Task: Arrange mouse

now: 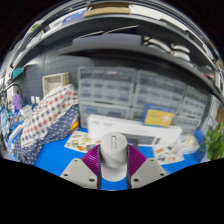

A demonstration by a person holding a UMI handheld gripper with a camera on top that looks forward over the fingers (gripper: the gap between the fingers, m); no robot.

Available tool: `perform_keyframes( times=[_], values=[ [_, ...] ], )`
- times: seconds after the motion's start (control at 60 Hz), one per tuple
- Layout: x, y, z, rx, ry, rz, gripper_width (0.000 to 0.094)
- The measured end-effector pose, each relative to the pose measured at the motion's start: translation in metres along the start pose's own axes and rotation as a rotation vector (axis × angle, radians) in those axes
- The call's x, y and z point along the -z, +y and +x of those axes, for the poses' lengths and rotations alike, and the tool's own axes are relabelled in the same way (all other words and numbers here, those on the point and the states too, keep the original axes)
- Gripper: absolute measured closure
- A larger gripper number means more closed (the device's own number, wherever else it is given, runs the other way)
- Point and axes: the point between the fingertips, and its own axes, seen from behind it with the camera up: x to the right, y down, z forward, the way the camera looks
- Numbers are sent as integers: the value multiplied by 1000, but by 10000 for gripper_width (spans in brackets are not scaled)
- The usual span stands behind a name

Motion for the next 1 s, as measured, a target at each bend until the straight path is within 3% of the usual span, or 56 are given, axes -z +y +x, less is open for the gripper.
perform_keyframes(
  times=[0.133, 0.333, 0.683, 0.85, 1.0],
  values=[
    [18, 0, 103, -3, 57, 32, 590],
    [1, 87, 196, -61, 96, -106, 590],
    [-37, 226, 201, -120, 40, -349, 588],
    [-39, 225, 201, -152, 38, -310, 578],
    [-39, 226, 202, -151, 38, -317, 491]
  ],
)
